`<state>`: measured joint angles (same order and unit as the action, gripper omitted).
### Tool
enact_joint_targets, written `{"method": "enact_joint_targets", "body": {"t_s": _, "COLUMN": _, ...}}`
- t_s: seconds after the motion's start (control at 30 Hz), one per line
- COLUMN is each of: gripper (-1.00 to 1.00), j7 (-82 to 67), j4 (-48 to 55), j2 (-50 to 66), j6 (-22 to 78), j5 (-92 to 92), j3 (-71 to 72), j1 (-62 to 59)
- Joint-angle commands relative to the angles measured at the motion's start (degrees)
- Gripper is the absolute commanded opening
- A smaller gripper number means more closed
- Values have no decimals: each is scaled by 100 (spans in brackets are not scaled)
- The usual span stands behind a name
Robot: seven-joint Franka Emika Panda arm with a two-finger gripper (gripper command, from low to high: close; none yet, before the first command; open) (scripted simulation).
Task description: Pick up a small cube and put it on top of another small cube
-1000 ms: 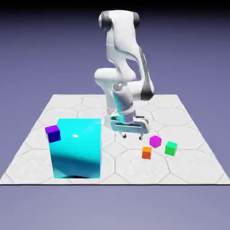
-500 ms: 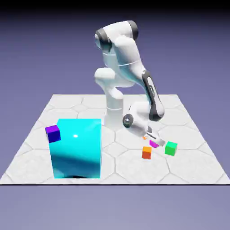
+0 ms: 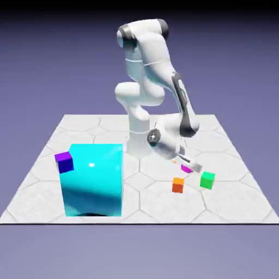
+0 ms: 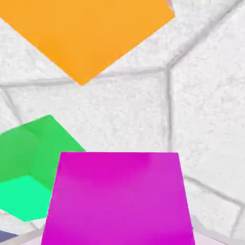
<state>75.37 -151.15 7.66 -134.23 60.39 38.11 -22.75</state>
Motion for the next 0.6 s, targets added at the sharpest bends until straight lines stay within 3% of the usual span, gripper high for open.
{"method": "enact_joint_targets", "body": {"t_s": 0.0, "gripper": -100, "j7": 244, "j4": 79, "j2": -104, "j6": -14, "j5": 50, "j3": -15, "j1": -210}}
{"method": "enact_joint_targets", "body": {"t_s": 0.57, "gripper": -100, "j7": 4155, "j4": 1354, "j2": -1832, "j6": -306, "j5": 1108, "j3": -304, "j1": -3740}}
